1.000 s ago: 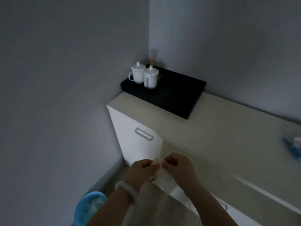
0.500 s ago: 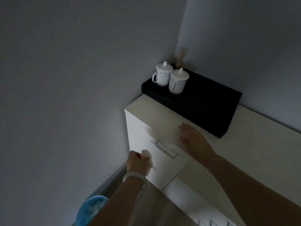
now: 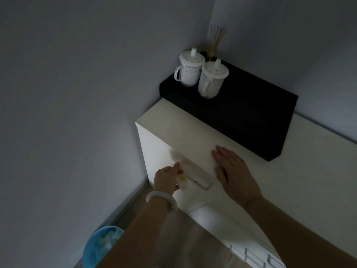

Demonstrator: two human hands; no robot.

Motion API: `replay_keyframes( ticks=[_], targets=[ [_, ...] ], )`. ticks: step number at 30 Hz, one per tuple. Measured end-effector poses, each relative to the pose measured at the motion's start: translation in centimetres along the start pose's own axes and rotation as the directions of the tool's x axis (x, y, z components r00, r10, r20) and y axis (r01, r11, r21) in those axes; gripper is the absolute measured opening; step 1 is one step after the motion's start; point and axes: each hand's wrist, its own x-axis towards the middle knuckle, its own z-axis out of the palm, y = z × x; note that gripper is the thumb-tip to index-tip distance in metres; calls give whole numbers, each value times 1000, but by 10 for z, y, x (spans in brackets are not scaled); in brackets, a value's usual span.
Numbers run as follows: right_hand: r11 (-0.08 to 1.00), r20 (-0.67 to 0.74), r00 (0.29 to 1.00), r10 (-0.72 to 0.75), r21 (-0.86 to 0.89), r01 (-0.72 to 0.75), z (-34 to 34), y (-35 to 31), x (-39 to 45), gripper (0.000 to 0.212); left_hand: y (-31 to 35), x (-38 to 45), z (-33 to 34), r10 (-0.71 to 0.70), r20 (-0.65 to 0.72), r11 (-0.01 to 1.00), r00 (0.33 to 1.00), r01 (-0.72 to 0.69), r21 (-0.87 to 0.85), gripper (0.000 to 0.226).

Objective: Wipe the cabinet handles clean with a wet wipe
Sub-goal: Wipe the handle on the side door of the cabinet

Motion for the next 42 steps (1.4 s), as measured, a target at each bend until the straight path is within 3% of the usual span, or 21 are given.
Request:
replay_keyframes(
  ticks=[3,10,13,20,25,31,36,42],
  targets=[
    [1000,-4,1000,2,-1,-2,1,0,0,51,-2,0,6,42,-52,993,998,-36,111,32],
    [1000,-5,1000,4,-29,-4,2,-1,0,53,-4,-2,12,58,-112,995,992,-47,93,21],
    [1000,2,1000,7,-31,-7,2,0,0,54,-12,-10,19,-30,-149,999,988,32,10,25],
    [1000,14,1000,18,-25,-17,2,-1,-1,54,-33,-15,37,-178,-25,978,984,174,-117,29],
    [1000,20,1000,14,-18,-13,2,0,-1,54,-23,-15,33,-112,-170,993,979,102,-66,29],
    [1000,16,1000,22,-13,-21,2,0,-1,53,-35,-46,55,-132,-78,991,988,133,7,25],
    [1000,4,1000,15,-5,-15,2,0,-1,52,-29,-29,43,-99,-191,993,977,83,-90,28],
    [1000,6,1000,15,-24,-15,3,-1,-1,52,-38,-45,55,-130,-61,991,990,129,-17,24]
  ],
)
